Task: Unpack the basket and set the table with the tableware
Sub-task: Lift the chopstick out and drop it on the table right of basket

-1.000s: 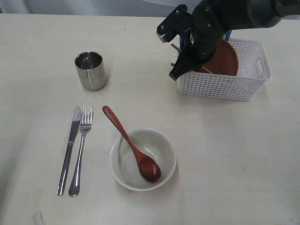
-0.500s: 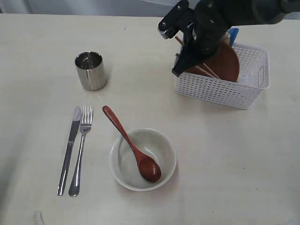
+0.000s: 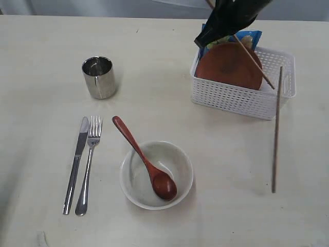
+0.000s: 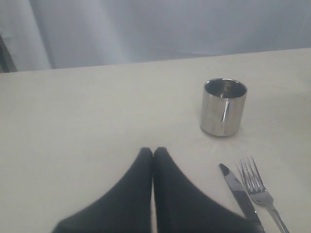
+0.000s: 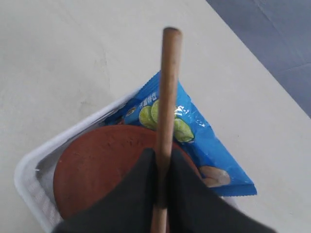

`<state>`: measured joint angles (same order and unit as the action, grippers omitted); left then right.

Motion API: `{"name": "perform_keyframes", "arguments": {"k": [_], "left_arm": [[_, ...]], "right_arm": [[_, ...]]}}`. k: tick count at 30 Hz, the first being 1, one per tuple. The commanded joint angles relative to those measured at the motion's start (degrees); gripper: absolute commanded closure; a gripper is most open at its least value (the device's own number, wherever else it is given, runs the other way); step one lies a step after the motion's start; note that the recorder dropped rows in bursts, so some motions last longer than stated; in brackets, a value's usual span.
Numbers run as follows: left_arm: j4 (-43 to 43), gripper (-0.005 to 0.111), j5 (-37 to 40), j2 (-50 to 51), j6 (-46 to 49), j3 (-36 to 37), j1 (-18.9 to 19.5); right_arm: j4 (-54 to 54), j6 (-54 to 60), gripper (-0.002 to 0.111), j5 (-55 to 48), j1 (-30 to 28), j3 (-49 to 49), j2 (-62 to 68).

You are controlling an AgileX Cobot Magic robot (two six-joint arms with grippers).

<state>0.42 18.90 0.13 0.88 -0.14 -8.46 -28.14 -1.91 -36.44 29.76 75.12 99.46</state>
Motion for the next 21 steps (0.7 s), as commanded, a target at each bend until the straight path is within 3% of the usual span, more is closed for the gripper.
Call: {"name": "perform_keyframes", "arguments": {"k": [1,16,21], "left_arm": [[-0.01,0.107,-0.50,-0.13,-0.26,0.14,-0.34],[-0.01,0.107,-0.50,-0.13,-0.26,0.14,-0.34],[-0.01,0.107,-0.50,-0.13,-0.26,0.14,-0.34]], "right_arm": [[-0.57,-0.31,0.109,1.26,-0.36,0.13,-0.41],[-1.98,0.32,0.109,7.21,0.00,0.13,-1.11],[-1.98,8.11,0.109,5.84,2.83,0.13,-3.61]]}}
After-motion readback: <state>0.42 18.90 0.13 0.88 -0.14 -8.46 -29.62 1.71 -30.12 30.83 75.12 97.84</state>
